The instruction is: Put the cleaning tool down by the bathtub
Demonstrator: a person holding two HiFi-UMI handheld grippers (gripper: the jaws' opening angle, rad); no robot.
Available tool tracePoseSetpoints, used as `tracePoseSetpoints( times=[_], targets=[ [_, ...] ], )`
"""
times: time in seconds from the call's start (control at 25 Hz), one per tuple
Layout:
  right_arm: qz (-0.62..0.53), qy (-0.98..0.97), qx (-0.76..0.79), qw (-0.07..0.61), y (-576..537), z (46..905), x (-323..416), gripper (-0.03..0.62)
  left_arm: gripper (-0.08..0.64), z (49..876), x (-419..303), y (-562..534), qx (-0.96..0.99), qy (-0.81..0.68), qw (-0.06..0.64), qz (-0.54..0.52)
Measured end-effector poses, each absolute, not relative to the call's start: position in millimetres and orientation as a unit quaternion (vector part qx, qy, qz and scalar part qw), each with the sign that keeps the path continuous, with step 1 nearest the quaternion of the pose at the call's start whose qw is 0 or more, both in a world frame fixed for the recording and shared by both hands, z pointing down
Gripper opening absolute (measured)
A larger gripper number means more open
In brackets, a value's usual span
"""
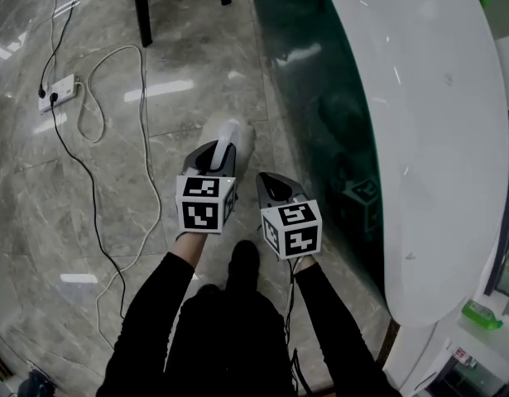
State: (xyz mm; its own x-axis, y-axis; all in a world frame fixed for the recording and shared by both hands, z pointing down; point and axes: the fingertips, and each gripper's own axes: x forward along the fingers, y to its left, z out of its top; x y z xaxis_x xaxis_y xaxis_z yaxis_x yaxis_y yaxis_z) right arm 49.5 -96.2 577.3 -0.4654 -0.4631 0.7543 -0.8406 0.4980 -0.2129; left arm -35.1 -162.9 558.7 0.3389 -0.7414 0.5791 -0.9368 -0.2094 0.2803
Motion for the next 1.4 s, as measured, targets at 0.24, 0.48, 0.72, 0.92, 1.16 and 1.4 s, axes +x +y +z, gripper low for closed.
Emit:
tracePoseSetpoints(
  times=[0.24,0.48,0.72,0.92,1.16,1.4],
  targets=[
    [0.299,-0.804,0.406,0.317,-110,612,53,0.000,0.100,599,-32,-178,0.757,-0.552,0.308,0.166],
    [0.304,-0.798,0.409,0.320,-118,651,51,0.000,0.100,635,-29,-190,0.760,-0.547,0.305,0.173],
    [0.311,-0.799,0.406,0.317,-131,675,48,0.000,0.099,659,-26,-201,0.764,-0.542,0.296,0.186],
    [0.305,-0.803,0.404,0.314,-138,680,45,0.000,0.100,674,-26,-205,0.765,-0.541,0.296,0.186],
    [0.301,-0.800,0.404,0.326,-140,690,45,0.000,0.100,690,-25,-212,0.762,-0.543,0.298,0.188],
    [0.299,-0.796,0.409,0.332,-139,697,49,0.000,0.100,712,-22,-217,0.767,-0.539,0.281,0.207]
  ],
)
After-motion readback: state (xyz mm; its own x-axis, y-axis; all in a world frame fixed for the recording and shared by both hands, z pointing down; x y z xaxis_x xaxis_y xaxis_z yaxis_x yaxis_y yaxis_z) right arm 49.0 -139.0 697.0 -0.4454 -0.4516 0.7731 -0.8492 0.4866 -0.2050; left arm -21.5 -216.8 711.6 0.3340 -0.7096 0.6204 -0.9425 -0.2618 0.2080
